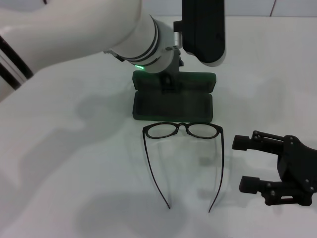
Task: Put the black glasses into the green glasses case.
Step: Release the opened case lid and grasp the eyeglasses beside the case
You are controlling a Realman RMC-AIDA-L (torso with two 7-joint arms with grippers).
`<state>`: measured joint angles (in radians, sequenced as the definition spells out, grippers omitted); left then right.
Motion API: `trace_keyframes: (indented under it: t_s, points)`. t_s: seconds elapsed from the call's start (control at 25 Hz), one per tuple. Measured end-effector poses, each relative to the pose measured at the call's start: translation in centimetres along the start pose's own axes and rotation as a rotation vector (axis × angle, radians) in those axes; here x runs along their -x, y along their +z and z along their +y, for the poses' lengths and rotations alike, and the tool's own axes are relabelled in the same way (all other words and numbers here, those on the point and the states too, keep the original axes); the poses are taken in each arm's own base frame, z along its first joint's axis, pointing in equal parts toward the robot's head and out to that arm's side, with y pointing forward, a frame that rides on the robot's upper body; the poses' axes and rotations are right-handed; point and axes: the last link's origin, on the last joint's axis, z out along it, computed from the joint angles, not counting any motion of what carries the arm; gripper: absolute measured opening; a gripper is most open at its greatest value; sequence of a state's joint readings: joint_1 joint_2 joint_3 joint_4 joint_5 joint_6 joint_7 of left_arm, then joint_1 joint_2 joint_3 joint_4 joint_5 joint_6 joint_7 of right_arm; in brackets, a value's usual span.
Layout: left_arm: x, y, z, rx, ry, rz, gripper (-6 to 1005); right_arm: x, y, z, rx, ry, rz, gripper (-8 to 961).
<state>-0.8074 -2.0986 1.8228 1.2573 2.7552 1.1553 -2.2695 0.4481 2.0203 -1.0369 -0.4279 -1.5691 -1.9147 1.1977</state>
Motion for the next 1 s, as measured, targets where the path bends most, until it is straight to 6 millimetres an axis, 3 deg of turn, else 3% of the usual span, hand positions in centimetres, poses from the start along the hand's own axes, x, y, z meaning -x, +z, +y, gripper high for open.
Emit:
trace_keyframes:
  t_s: [0.16,0.24,0.4,0.48,0.64,0.76,0.92,1.0]
  points:
    - [-0.6,-1.7,-0.5,-0.019,-0.03,0.051,450,0.0,-0.3,0.0,-0.007,0.01,0.004,840]
    - [-1.0,-3.7,-1.2,-0.041,-0.082,0.116,454,0.5,-0.7,-0.2,-0.014,0.029,0.021,839]
    - [-0.8,-9.0,-1.9,-0.091,-0.277,0.367,462,3.4,-1.2,-0.9,-0.008,0.062,0.079,838]
    - [0.2,-10.9,-1.5,-0.09,-0.369,0.513,460,5.2,-1.1,-1.2,-0.011,0.04,0.19,838]
    - [5.4,-13.5,0.3,-0.088,-0.576,0.873,448,7.5,-0.2,-2.4,-0.113,-0.027,0.424,837]
    - [9.0,-13.1,1.9,-0.081,-0.67,1.043,422,9.4,0.7,-4.2,-0.217,-0.056,0.547,736]
    - [11.8,-10.8,4.5,0.016,-0.754,1.135,388,11.7,2.8,-6.3,-0.235,-0.027,0.63,612]
    - [12.9,-9.6,6.1,0.052,-0.763,1.157,368,12.5,4.8,-7.4,-0.227,-0.021,0.693,612]
